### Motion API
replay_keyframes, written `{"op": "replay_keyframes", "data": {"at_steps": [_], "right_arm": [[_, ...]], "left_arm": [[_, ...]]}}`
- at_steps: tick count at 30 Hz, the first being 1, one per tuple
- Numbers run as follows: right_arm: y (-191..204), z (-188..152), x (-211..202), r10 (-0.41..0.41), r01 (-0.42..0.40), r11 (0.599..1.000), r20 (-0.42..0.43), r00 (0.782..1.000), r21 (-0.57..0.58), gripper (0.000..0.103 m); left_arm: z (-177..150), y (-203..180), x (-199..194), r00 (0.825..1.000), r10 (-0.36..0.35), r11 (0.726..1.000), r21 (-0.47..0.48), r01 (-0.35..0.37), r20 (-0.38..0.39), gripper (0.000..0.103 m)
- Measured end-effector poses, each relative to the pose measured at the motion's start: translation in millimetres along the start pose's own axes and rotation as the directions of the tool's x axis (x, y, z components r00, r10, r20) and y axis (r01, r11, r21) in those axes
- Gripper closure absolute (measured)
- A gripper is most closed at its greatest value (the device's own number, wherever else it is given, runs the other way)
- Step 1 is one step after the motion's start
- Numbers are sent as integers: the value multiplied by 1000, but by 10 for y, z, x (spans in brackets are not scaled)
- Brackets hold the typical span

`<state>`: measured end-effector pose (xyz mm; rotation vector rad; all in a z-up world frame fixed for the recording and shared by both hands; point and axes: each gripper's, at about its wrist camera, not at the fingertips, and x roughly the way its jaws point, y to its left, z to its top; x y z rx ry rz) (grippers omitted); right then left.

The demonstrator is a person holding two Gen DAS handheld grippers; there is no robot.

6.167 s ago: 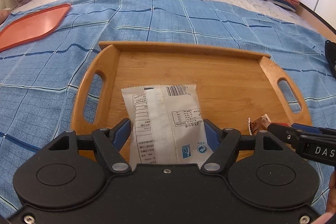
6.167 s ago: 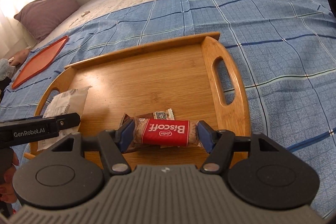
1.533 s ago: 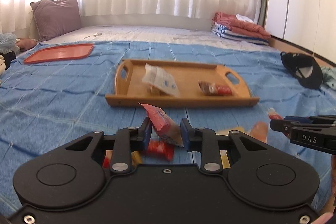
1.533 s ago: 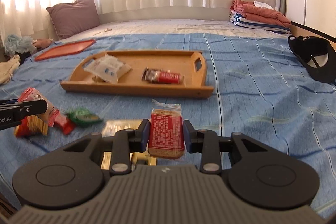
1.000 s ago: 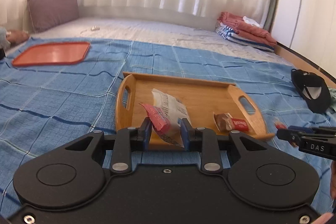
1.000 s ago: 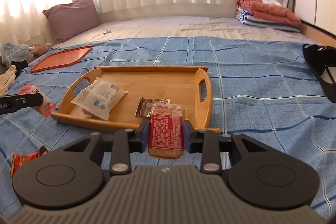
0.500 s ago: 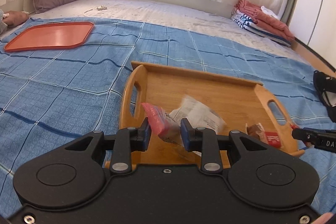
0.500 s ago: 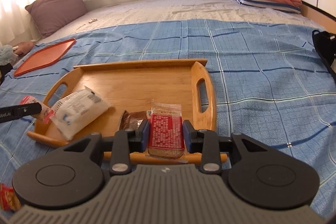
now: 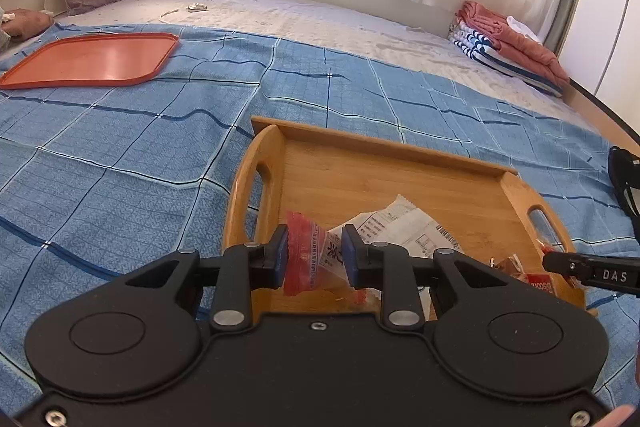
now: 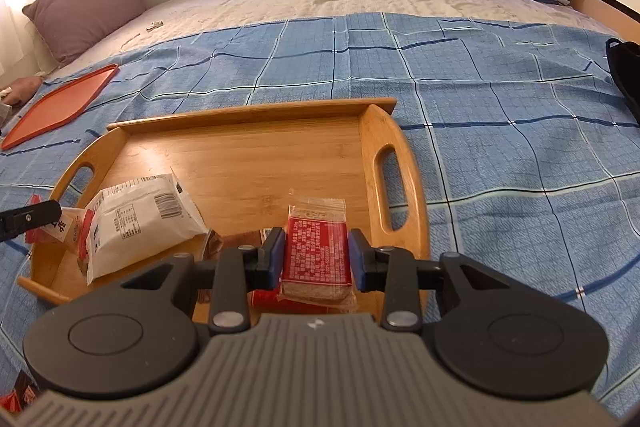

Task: Organize snacks
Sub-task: 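Carry both packets over the tray and open both tools to drop them, then lift both tools away from the tray back toward the snack pile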

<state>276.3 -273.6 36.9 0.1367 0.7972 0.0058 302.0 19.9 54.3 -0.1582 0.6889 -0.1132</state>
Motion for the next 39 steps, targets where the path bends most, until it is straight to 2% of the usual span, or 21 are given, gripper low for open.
{"op": "replay_keyframes", "data": {"at_steps": [6,7,8,9,10,13,17,26,32,39], "right_arm": [[20,-1,102,-3,3,1000,-9,1000,14,61],[16,-8,101,-1,1,1000,-3,1000,22,55],[6,-15,93,5,-5,1000,1,1000,30,42],[-8,-20,83,20,-20,999,7,1000,37,33],[-16,-22,67,30,-30,999,12,999,43,29],[-20,-30,-9,53,-54,998,27,998,40,16],[-1,-59,-156,55,-56,998,53,997,25,10],[67,-195,-626,62,-61,998,101,993,-15,2],[191,-386,-981,64,-55,994,104,992,-94,1],[189,-658,-1333,92,-81,993,136,986,-80,0]], "left_arm": [[-96,-13,21,1000,-4,1000,24,3,8,65],[-105,-17,18,1000,-3,1000,27,2,10,58],[-113,-23,8,1000,1,999,33,-1,13,53],[-123,-27,-9,1000,9,999,37,-10,21,42],[-130,-35,-42,999,15,999,42,-17,36,33],[-133,-61,-165,997,4,998,63,-9,78,17],[-150,-113,-356,994,3,997,82,-12,111,13],[-274,-161,-839,993,-10,994,114,-4,122,11],[-430,-153,-1242,991,-29,991,133,11,129,11],[-687,-124,-1726,988,-49,988,154,26,147,11]]}}
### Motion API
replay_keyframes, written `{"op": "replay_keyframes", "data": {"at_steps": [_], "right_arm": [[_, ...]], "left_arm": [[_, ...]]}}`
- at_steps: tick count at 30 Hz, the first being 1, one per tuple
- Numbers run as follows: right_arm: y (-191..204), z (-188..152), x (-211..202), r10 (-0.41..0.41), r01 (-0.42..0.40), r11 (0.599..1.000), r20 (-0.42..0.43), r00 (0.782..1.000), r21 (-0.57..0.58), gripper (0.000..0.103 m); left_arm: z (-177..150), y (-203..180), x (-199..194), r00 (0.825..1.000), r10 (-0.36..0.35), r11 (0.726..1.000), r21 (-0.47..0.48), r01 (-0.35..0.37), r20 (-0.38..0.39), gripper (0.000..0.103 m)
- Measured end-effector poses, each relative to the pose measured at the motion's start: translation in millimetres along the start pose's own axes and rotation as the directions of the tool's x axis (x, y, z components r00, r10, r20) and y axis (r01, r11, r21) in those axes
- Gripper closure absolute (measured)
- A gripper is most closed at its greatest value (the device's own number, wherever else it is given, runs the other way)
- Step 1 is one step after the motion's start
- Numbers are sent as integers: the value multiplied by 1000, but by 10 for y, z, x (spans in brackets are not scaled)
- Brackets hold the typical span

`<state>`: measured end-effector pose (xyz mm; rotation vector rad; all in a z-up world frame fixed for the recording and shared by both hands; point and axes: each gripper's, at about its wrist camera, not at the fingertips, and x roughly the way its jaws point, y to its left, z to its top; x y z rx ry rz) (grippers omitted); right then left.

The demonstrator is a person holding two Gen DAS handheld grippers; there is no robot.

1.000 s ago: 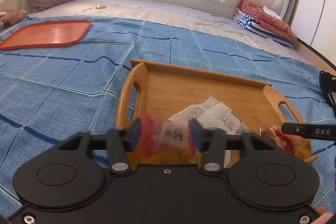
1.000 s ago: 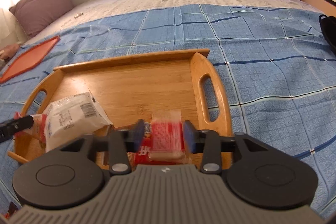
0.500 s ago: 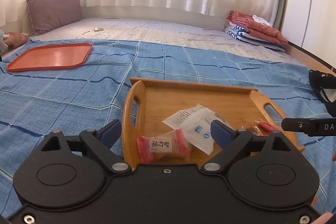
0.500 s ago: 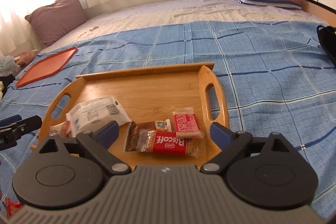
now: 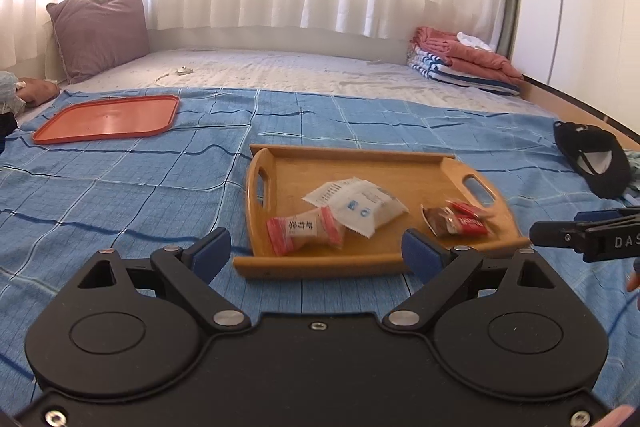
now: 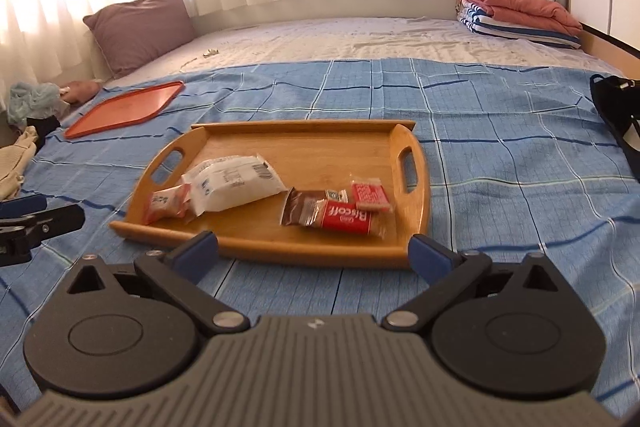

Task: Organize snacks
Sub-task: 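Lift both tools away from the tray back toward the snack pile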

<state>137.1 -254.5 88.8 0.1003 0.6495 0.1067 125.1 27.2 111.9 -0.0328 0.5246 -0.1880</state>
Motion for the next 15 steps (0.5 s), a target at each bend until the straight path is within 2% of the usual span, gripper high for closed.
{"op": "replay_keyframes", "data": {"at_steps": [6,15], "right_arm": [[41,-259,-260,8,-7,1000,42,999,-17,0],[158,-650,-530,-6,13,996,82,997,-83,0]], "left_arm": [[-200,-6,-351,1000,-1,1000,8,1,19,10],[-509,-57,-767,997,30,998,58,-34,68,8]]}}
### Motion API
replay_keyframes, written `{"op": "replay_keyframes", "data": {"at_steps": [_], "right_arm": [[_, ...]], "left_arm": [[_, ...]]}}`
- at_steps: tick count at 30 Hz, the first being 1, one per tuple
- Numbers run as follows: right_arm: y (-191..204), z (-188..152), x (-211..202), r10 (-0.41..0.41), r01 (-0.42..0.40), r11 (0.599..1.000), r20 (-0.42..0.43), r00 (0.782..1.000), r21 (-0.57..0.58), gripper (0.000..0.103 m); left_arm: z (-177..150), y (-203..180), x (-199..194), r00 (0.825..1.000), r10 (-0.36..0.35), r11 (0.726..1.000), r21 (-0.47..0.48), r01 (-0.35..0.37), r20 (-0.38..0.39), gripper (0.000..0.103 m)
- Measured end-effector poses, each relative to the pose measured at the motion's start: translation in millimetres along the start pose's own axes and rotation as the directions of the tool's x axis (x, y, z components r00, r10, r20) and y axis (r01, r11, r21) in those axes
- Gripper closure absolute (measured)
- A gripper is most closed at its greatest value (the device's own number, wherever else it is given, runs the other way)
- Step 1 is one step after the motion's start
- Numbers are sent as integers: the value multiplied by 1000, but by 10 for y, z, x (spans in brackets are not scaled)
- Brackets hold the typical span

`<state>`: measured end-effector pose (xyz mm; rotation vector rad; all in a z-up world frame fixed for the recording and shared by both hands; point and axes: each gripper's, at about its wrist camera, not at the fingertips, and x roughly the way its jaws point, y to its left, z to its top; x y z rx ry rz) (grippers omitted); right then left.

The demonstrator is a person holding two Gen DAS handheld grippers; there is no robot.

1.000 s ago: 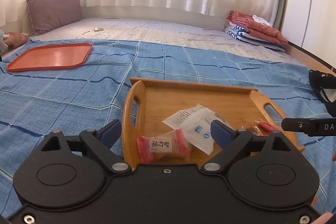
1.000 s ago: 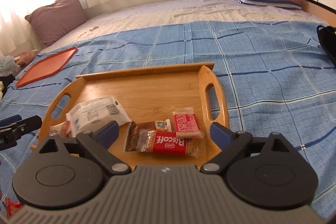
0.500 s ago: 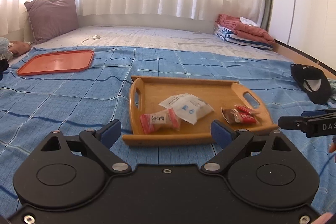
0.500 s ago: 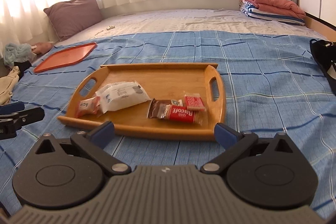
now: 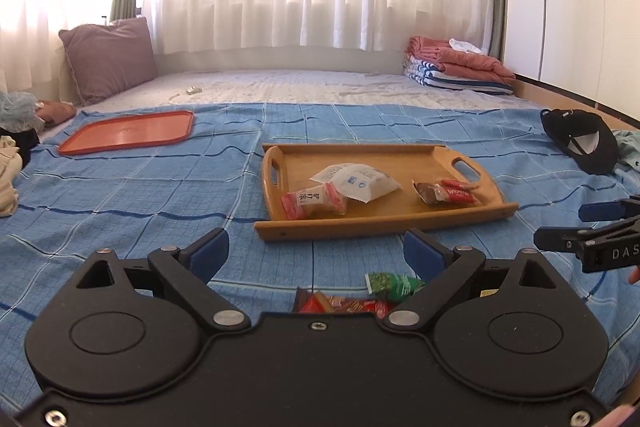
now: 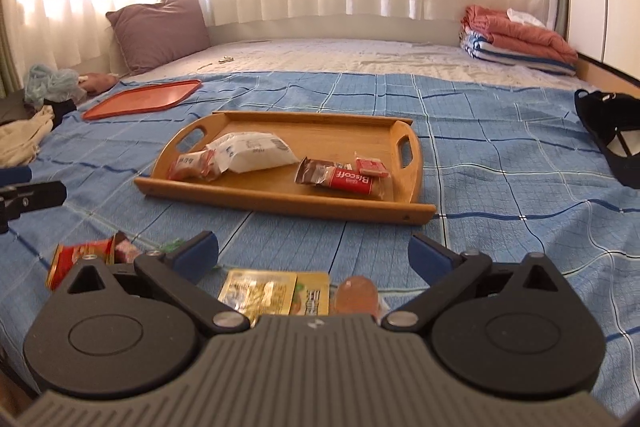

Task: Organize snacks
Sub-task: 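Lift both tools away from the tray back toward the snack pile, then grasp the red chip bag with the left tool while the right tool grasps the yellow sauce packet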

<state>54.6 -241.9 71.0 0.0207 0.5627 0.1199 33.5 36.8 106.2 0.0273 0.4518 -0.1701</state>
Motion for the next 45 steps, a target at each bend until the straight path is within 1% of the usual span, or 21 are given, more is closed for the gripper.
{"op": "replay_keyframes", "data": {"at_steps": [9,14,16,19,24,27,33,39,45], "right_arm": [[284,-347,-156,-3,7,996,39,999,-89,0],[485,-541,-151,-14,23,984,52,999,-175,0],[548,-603,-143,-12,22,981,52,999,-192,0],[583,-676,-117,-7,15,983,46,999,-181,0],[648,-792,-39,-30,36,986,40,999,-161,0],[676,-854,28,-30,33,990,23,999,-136,0],[722,-904,149,-48,49,994,9,999,-95,0],[720,-965,221,-82,83,995,16,997,-63,0],[747,-1026,233,-97,99,992,34,995,-77,0]], "left_arm": [[-299,-43,-124,1000,31,999,13,-31,3,7],[-438,-64,-91,999,43,999,12,-43,-13,7],[-486,-61,-48,998,55,998,9,-55,-18,6],[-560,-34,32,997,75,997,-12,-76,-21,6],[-696,25,212,986,163,984,-69,-165,-34,4],[-772,42,311,981,186,979,-80,-189,-51,3],[-866,33,478,980,178,978,-96,-187,-90,3],[-916,11,566,982,157,978,-120,-169,-105,3],[-924,-34,606,985,136,985,-96,-146,-109,2]]}}
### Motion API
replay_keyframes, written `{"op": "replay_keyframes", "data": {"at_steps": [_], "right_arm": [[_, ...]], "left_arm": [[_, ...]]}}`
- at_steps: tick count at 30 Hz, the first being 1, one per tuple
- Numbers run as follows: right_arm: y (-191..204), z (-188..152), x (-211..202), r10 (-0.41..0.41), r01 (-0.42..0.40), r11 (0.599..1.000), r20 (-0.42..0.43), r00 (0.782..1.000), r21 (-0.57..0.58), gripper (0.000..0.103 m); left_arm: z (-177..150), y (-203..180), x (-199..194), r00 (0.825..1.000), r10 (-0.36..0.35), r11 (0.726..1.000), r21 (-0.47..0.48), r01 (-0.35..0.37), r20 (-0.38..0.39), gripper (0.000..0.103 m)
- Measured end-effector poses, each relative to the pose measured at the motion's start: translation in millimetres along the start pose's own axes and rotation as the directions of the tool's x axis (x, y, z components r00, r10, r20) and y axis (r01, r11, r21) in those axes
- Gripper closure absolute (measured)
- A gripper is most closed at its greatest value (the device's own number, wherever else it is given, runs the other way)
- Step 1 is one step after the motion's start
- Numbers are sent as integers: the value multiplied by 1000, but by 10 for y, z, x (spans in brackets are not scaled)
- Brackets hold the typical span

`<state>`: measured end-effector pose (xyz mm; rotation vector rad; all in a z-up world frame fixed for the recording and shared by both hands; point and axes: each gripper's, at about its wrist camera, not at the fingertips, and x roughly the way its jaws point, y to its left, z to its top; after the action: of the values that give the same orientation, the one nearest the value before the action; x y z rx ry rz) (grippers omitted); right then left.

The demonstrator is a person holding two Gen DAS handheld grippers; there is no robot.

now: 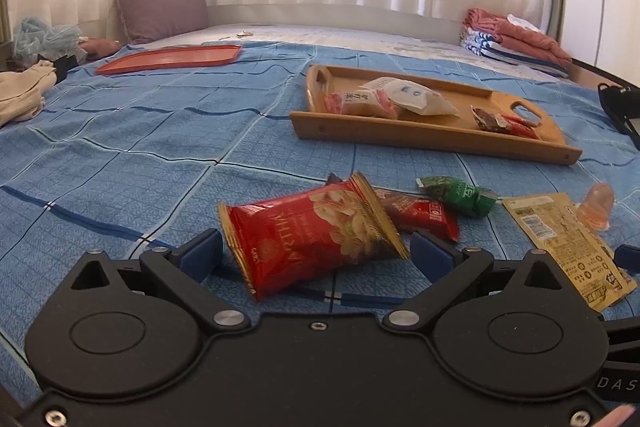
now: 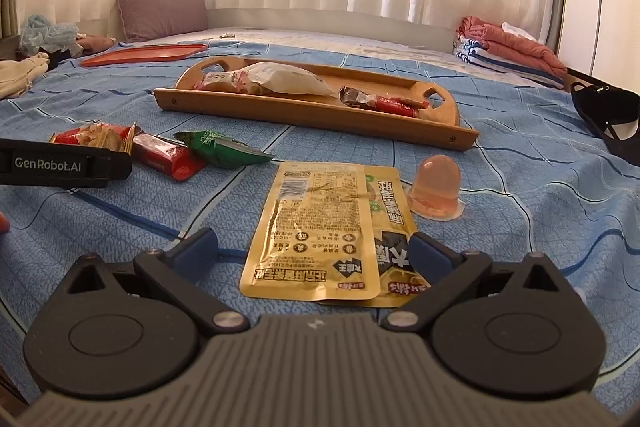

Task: Organize snacks
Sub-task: 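Grasp the red chip bag with the left tool while the right tool grasps the yellow sauce packet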

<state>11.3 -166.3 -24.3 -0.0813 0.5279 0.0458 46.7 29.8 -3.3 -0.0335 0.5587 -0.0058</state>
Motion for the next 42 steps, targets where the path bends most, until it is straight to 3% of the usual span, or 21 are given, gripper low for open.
{"op": "replay_keyframes", "data": {"at_steps": [9,14,17,23,29,34,42], "right_arm": [[11,-23,-13,-4,4,1000,12,1000,4,0],[-52,24,-50,-3,2,998,12,1000,56,2],[-87,27,-84,1,-2,997,18,1000,82,2],[15,32,-74,-24,24,1000,15,1000,8,4],[53,51,-75,-20,20,1000,0,1000,-9,14],[42,91,-114,-14,14,999,0,1000,-31,35],[-37,66,-222,-37,38,999,24,999,-31,36]], "left_arm": [[-20,7,8,1000,-6,1000,-8,6,1,4],[9,85,14,999,-40,997,-68,39,-7,9],[8,108,15,999,-33,997,-76,33,-3,15],[18,142,-29,999,-33,995,-96,33,6,28],[30,211,-90,999,-41,991,-129,42,10,30],[40,206,-175,999,-43,992,-115,45,25,30],[77,158,-303,997,-53,996,-72,57,56,30]]}}
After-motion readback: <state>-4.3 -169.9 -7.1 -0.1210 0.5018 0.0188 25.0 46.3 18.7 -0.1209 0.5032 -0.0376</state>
